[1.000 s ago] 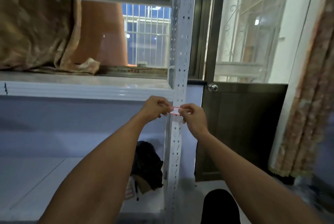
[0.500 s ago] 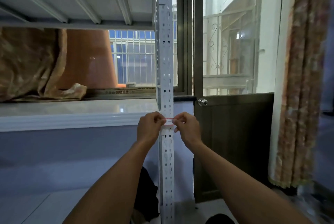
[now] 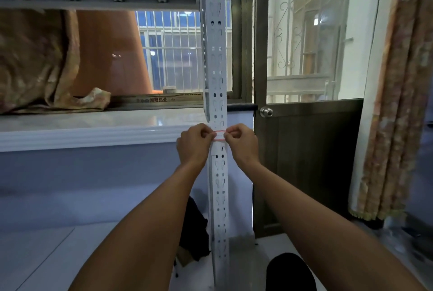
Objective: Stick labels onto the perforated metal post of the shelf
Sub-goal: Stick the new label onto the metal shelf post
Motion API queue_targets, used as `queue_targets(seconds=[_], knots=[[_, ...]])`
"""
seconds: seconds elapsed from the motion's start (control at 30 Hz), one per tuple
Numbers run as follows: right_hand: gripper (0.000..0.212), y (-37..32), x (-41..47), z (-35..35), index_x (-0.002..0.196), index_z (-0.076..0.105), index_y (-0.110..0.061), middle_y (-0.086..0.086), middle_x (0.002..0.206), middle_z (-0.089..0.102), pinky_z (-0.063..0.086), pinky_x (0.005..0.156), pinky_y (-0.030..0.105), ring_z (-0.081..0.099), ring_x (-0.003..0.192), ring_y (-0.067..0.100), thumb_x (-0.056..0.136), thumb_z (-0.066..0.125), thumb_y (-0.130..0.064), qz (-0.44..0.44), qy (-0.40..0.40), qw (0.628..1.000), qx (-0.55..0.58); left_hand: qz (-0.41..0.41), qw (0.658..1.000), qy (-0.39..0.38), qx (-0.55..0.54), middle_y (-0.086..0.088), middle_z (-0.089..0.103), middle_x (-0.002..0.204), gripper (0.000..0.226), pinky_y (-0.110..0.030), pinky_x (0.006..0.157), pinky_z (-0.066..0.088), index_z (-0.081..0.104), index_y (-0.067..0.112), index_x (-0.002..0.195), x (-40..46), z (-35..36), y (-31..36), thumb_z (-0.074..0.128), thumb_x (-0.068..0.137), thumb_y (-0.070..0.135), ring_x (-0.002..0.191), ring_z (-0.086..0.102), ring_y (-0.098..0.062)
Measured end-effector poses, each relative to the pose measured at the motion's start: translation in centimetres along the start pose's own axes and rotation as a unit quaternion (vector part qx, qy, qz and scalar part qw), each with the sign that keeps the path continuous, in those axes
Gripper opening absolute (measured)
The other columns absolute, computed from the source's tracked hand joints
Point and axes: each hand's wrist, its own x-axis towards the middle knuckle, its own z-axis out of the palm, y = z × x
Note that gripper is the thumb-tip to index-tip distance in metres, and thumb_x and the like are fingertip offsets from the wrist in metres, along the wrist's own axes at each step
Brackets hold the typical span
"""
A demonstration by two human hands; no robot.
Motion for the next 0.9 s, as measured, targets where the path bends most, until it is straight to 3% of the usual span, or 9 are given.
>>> queue_targets(seconds=[0.43, 0.67, 0.9], knots=[[0.007, 0.60, 0.39, 0.52, 0.100, 0.070, -0.013, -0.004, 0.090, 0.070, 0.054, 0.071, 0.014, 0.068, 0.083, 0.007, 0.094, 0.069, -0.016, -0.013, 0.022, 1.000, -0.003, 0.000, 1.000, 0.015, -0.002, 0.013, 0.071, 0.076, 0.011, -0.038, 0.076, 0.057, 0.072, 0.028, 0.083, -0.17, -0.23, 0.41, 0.074, 0.087, 0.038, 0.075, 0.066, -0.007], [0.005, 0.44, 0.20, 0.64, 0.099, 0.069, -0.013, -0.005, 0.089, 0.069, 0.054, 0.071, 0.015, 0.067, 0.082, 0.007, 0.094, 0.068, -0.015, -0.005, 0.036, 0.999, -0.002, 0.002, 1.000, 0.021, 0.012, 0.017, 0.065, 0.071, 0.011, -0.044, 0.081, 0.055, 0.071, 0.030, 0.082, -0.22, 0.12, 0.46, 0.075, 0.086, 0.039, 0.076, 0.066, -0.009], [0.010, -0.01, 0.37, 0.20, 0.099, 0.070, -0.010, -0.003, 0.089, 0.070, 0.051, 0.064, 0.010, 0.066, 0.076, 0.002, 0.094, 0.069, -0.019, -0.012, 0.024, 0.999, -0.024, 0.002, 0.999, 0.036, 0.011, 0.013, 0.071, 0.075, 0.012, -0.047, 0.084, 0.053, 0.070, 0.029, 0.083, -0.53, 0.29, 0.56, 0.074, 0.087, 0.040, 0.076, 0.066, -0.010]])
